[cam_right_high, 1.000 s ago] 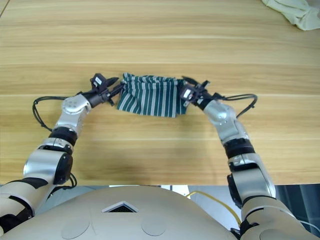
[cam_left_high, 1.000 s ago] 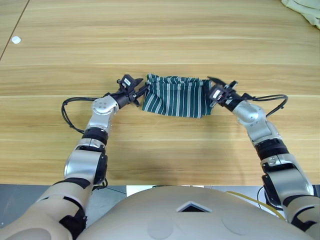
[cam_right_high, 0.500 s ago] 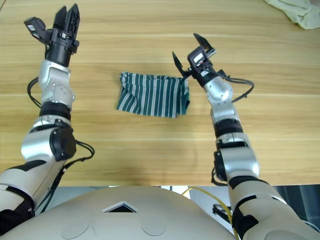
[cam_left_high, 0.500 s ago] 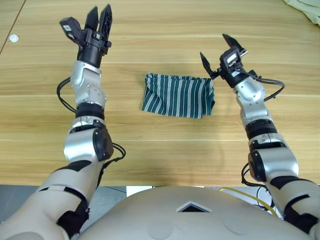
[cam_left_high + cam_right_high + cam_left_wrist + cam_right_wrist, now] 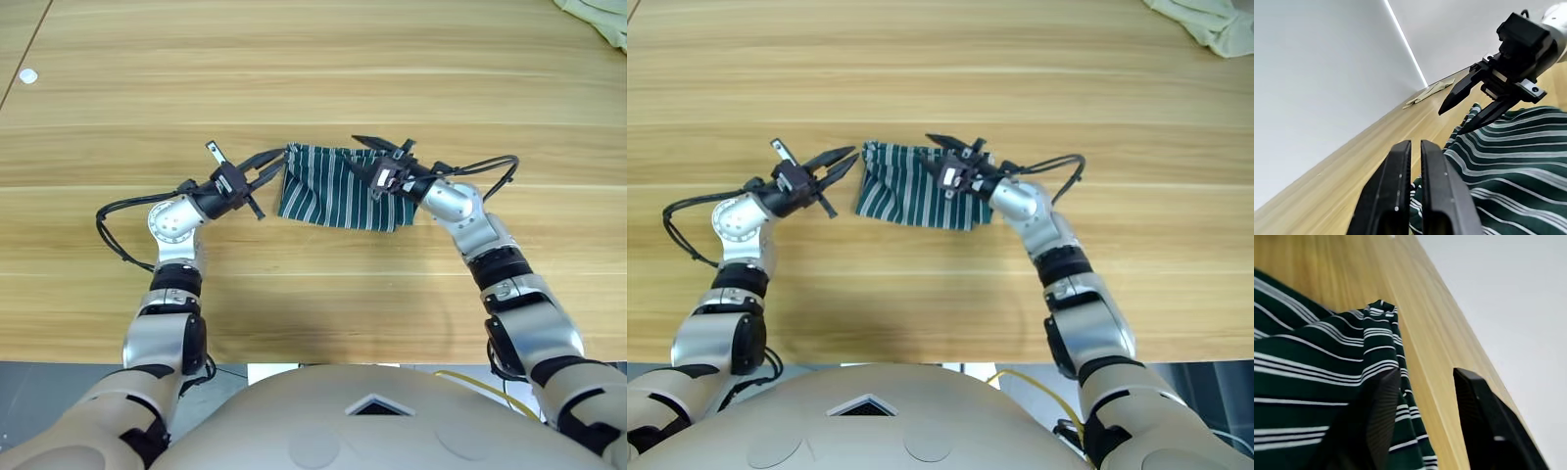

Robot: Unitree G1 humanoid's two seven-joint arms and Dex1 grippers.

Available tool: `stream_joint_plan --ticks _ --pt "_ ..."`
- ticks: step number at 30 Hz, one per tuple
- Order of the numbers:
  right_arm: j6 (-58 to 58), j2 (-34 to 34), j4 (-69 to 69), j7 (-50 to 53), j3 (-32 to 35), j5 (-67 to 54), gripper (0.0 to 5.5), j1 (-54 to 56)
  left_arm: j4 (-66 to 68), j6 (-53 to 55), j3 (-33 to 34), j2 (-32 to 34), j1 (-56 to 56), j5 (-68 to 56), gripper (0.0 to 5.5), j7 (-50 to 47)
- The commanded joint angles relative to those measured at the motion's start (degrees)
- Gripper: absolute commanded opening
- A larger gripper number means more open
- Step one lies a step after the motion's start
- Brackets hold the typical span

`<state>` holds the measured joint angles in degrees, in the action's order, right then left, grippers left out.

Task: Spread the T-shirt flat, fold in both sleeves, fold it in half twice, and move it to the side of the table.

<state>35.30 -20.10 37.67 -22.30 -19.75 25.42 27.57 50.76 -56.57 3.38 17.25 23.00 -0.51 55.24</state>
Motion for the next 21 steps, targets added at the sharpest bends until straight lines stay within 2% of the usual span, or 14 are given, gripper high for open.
stream_joint_plan --ticks 1,4,9,21 --pt "-1.02 0.10 1.89 1.14 -3.76 5.13 1.28 3.29 3.02 -3.72 -4.33 3.37 1.73 10.02 0.00 -7.74" --pt "-1.09 0.89 3.56 1.39 -5.90 7.20 0.78 5.04 4.58 -5.12 -7.41 4.73 2.56 15.84 0.00 -13.34" --pt "-0.69 1.38 4.17 1.01 -6.99 7.53 0.01 7.23 5.44 -7.03 -11.86 5.57 2.93 15.72 0.00 -13.42" --pt "-1.89 1.58 6.79 -0.19 -9.82 9.12 0.01 11.11 5.79 -5.13 -19.47 12.34 9.82 26.04 0.00 -20.23"
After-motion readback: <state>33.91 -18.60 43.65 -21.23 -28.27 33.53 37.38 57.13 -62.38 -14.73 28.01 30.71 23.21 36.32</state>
